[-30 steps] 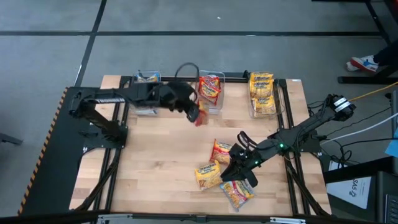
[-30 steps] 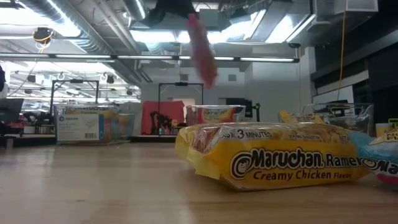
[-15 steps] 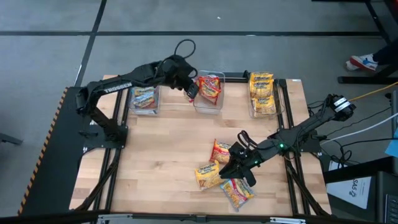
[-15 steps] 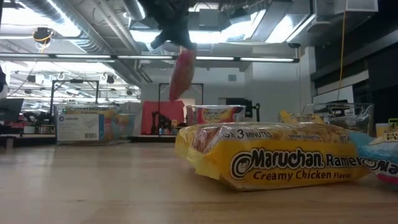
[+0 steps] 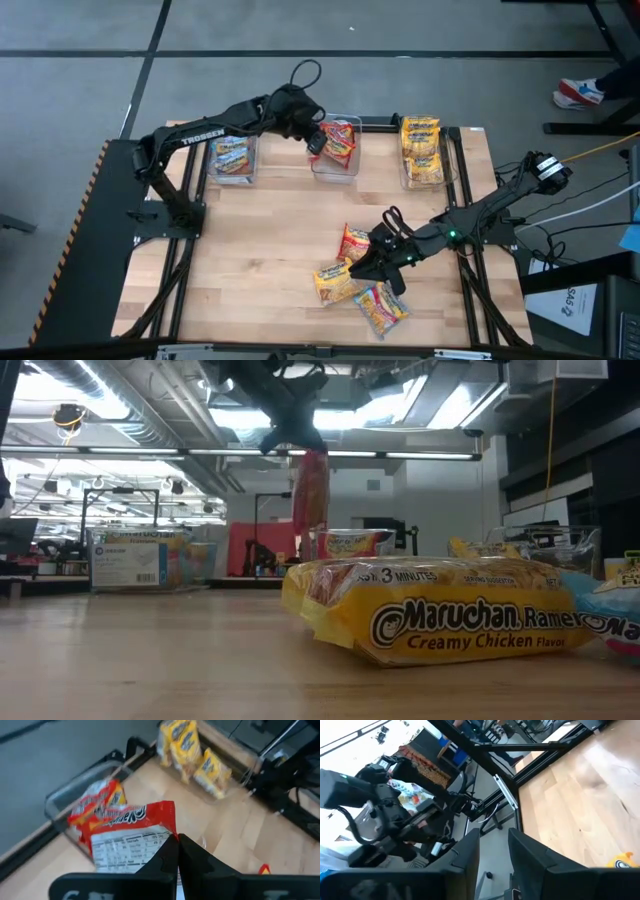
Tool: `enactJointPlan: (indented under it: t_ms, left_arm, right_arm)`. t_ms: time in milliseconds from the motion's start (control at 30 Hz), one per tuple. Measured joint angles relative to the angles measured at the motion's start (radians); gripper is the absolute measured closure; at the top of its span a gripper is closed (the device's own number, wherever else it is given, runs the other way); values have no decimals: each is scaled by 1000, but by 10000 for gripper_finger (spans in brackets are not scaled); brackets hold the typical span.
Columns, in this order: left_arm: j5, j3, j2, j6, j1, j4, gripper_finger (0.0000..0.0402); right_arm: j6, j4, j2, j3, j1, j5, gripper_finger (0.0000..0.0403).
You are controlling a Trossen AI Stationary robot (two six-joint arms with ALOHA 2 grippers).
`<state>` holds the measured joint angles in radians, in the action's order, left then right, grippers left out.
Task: Sort Maruchan noodles
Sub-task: Put the red noodle pack in the middle transparent basket
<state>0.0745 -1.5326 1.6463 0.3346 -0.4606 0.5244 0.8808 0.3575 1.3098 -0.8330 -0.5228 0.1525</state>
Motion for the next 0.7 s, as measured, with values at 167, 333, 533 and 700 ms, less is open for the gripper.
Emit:
enactJointPlan:
  t_ms: [167, 333, 533, 700]
  left_arm:
    - [37, -21, 0, -6, -4, -41, 401]
    - [41, -24, -2, -39, -6, -42, 401]
    - [86, -24, 18, -224, -6, -65, 401]
    - [142, -24, 80, -305, -19, -70, 402]
  right_arm:
    - [-1, -15, 0, 0, 0, 33, 295]
    - [-1, -18, 0, 0, 0, 53, 295]
    - [-1, -17, 0, 0, 0, 69, 295]
    - [1, -12, 0, 0, 0, 70, 295]
